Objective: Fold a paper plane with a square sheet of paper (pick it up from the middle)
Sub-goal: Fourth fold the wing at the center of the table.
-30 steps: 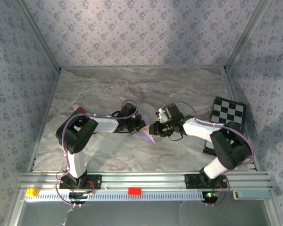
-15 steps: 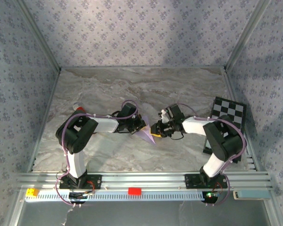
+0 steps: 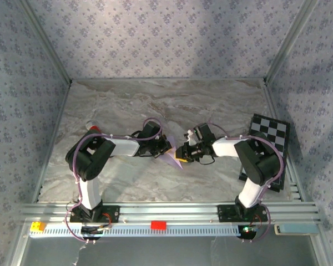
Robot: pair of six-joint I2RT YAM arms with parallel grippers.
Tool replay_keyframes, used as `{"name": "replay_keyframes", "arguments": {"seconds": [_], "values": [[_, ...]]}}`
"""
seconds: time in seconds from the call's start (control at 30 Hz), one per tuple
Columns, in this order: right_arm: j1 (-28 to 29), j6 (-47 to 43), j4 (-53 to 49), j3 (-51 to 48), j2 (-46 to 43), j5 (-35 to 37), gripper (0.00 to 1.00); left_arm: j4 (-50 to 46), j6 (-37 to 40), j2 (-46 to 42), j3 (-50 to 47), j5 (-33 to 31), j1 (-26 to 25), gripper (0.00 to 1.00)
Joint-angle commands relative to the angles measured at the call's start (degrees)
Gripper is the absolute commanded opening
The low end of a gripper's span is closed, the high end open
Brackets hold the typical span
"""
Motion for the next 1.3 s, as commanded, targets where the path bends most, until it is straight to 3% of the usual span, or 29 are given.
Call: {"name": "replay_keyframes", "arguments": {"seconds": [0.0,0.3,0.5,0.87,1.27], "values": [[0.4,0.4,1.1,0.2,1.1,-2.1,0.21,-3.0,-0.2,2.3,-1.6,-2.3,-0.2,0.05],[0.3,0.5,2.8,-0.6,2.2,-4.0,0.05,-2.3,-0.6,2.0,-1.9,-2.3,-0.2,0.05],[-0.1,2.2,5.6,-1.8,2.9,-5.1,0.01,0.5,-1.2,0.7,-3.1,-2.3,-0.2,0.07],[-1.0,3.0,6.6,-3.3,3.4,-5.3,0.00,5.5,0.1,-4.1,-4.8,-1.8,-0.1,0.14],[-2.0,4.5,7.5,-4.6,4.1,-3.9,0.00,7.5,2.2,-3.7,-3.9,0.1,-1.1,0.14]]}}
